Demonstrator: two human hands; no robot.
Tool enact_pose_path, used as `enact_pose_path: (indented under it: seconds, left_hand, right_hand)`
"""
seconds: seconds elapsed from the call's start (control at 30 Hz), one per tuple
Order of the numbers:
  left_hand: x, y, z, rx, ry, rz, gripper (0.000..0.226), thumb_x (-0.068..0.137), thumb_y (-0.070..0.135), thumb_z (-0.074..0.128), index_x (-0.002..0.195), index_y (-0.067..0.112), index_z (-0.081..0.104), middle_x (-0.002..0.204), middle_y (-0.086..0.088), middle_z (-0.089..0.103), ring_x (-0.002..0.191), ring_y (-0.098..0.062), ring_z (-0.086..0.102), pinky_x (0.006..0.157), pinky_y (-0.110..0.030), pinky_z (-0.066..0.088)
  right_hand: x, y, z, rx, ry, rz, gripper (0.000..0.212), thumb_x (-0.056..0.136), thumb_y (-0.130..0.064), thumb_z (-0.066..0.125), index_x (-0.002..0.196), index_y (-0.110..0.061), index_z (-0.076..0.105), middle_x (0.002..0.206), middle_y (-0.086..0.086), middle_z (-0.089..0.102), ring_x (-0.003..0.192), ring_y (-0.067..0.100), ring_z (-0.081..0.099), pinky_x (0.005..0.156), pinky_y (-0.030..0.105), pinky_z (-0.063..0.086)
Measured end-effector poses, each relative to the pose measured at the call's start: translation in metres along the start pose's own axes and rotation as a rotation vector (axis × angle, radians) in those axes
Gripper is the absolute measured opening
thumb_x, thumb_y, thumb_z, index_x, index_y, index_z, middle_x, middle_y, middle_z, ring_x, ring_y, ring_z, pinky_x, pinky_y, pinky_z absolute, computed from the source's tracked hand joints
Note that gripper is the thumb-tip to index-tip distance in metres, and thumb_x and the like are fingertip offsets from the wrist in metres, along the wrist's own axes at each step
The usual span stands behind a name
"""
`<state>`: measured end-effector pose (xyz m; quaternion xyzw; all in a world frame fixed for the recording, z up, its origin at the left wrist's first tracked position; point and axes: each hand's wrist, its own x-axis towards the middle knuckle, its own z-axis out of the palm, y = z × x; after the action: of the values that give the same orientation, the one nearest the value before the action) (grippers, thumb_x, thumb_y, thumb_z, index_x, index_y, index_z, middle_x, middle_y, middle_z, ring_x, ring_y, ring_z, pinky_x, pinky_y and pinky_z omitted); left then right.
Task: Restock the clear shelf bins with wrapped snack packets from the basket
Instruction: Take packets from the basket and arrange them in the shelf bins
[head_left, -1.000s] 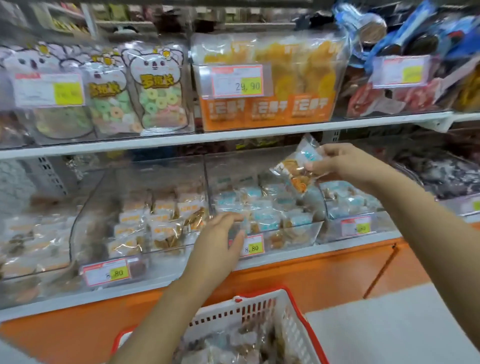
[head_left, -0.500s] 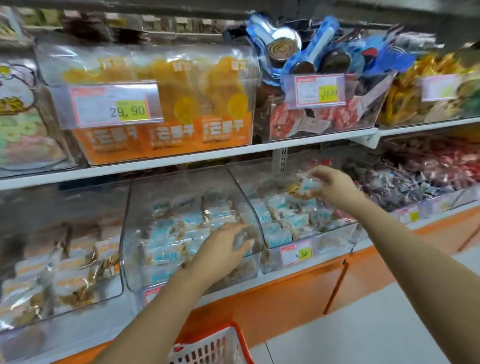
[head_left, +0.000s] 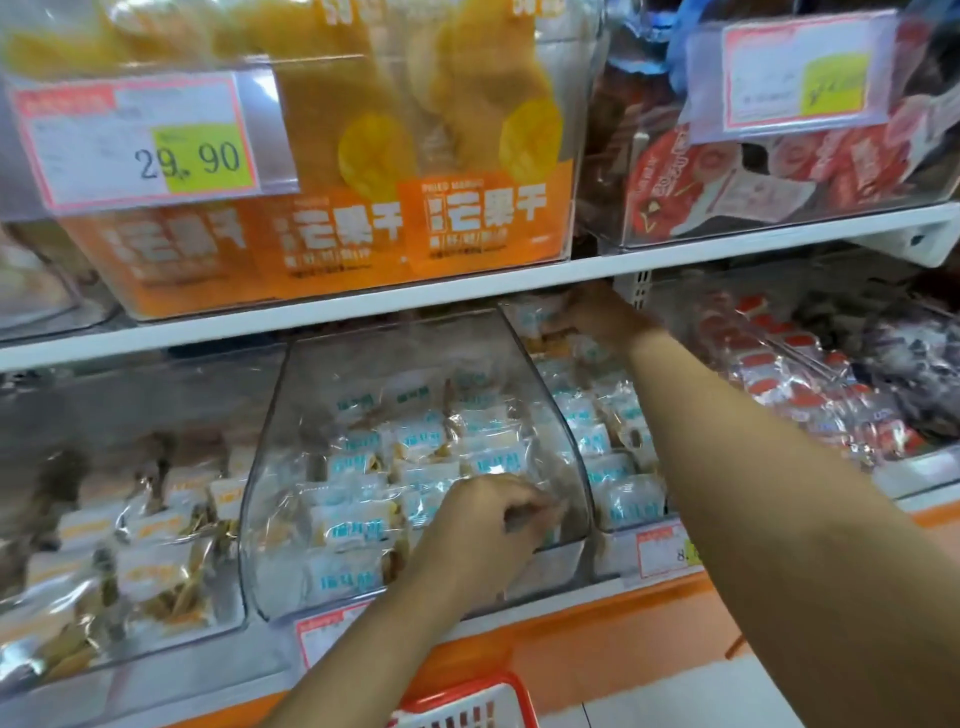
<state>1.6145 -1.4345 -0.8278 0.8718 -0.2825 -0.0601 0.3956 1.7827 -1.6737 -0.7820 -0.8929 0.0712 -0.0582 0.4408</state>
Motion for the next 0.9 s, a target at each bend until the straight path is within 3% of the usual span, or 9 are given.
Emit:
enact_pose_path:
  seconds: [0.1,0.13,0.2,0.3,0.4,0.57,0.77,0.83,0.9]
  left_hand:
    - [0.001,0.000,-0.002,-0.015,0.000,-0.016,0.019,0.092,0.035,0.059,0.100,0.028,0.075,0.098,0.019,0.070,0.088,0.008,0.060,0.084,-0.015,0.049]
    - [0.001,0.000,-0.002,-0.011,0.000,-0.017,0.019,0.092,0.036,0.059,0.098,0.028,0.075,0.096,0.018,0.070,0.086,0.007,0.060,0.083,-0.016,0.050]
    - [0.000,0.001,-0.002,-0.008,0.004,-0.014,0.019,0.091,0.036,0.058,0.094,0.026,0.075,0.092,0.017,0.070,0.083,0.005,0.061,0.081,-0.019,0.051]
    - [-0.003,0.004,-0.002,0.003,0.013,-0.014,0.019,0.092,0.036,0.058,0.094,0.026,0.074,0.090,0.017,0.069,0.082,0.005,0.060,0.080,-0.017,0.050]
    - [-0.005,0.006,-0.002,-0.002,0.012,-0.015,0.021,0.092,0.036,0.057,0.096,0.025,0.074,0.094,0.014,0.070,0.084,0.004,0.061,0.081,-0.018,0.051]
    - [-0.005,0.008,-0.002,0.007,0.015,-0.033,0.021,0.093,0.035,0.057,0.094,0.023,0.074,0.091,0.012,0.070,0.083,0.001,0.061,0.082,-0.027,0.053]
    - [-0.004,0.009,-0.001,0.021,0.034,-0.067,0.020,0.093,0.035,0.057,0.088,0.023,0.073,0.085,0.008,0.070,0.080,-0.006,0.063,0.080,-0.032,0.055]
    - [-0.003,0.011,-0.002,0.038,0.039,-0.076,0.022,0.092,0.038,0.057,0.085,0.023,0.072,0.082,0.007,0.069,0.078,-0.007,0.063,0.078,-0.034,0.055]
    - [-0.006,0.012,-0.003,0.036,0.045,-0.079,0.026,0.092,0.041,0.057,0.082,0.022,0.071,0.078,0.006,0.068,0.075,-0.008,0.062,0.077,-0.035,0.055]
  right_hand:
    - [-0.012,-0.005,0.013,0.082,0.087,0.112,0.027,0.078,-0.017,0.077,0.102,-0.013,0.065,0.102,0.001,0.056,0.084,0.010,0.055,0.069,0.013,0.047]
    - [-0.014,-0.005,0.014,0.060,0.074,0.154,0.013,0.082,-0.018,0.074,0.086,-0.020,0.062,0.099,0.001,0.054,0.074,0.007,0.051,0.062,0.012,0.044]
    - [-0.011,0.001,0.013,0.038,0.072,0.164,0.022,0.086,-0.020,0.069,0.072,-0.024,0.053,0.098,0.006,0.057,0.065,0.005,0.047,0.062,0.017,0.041]
    - [-0.014,-0.002,0.012,0.031,0.040,0.101,0.022,0.090,-0.029,0.064,0.093,-0.008,0.064,0.105,0.018,0.066,0.077,0.022,0.059,0.067,0.031,0.042]
    - [-0.022,-0.008,0.016,-0.083,0.028,0.047,0.041,0.093,-0.039,0.058,0.116,-0.005,0.057,0.109,0.007,0.062,0.097,0.023,0.058,0.077,0.028,0.038]
    - [-0.032,-0.006,0.015,-0.205,-0.031,0.144,0.037,0.100,-0.039,0.043,0.106,-0.007,0.060,0.117,0.018,0.062,0.091,0.022,0.052,0.073,0.029,0.038]
    - [-0.043,-0.007,0.026,-0.119,0.169,0.162,0.039,0.096,-0.037,0.053,0.121,-0.007,0.058,0.124,0.016,0.061,0.111,0.031,0.058,0.095,0.035,0.044]
    - [-0.053,-0.013,0.024,-0.041,0.215,0.197,0.048,0.093,-0.039,0.058,0.128,-0.006,0.051,0.125,0.014,0.060,0.105,0.028,0.060,0.092,0.035,0.048]
    - [-0.069,-0.020,0.020,0.030,0.252,0.188,0.045,0.094,-0.032,0.059,0.128,-0.005,0.049,0.120,0.012,0.060,0.091,0.021,0.058,0.074,0.020,0.049]
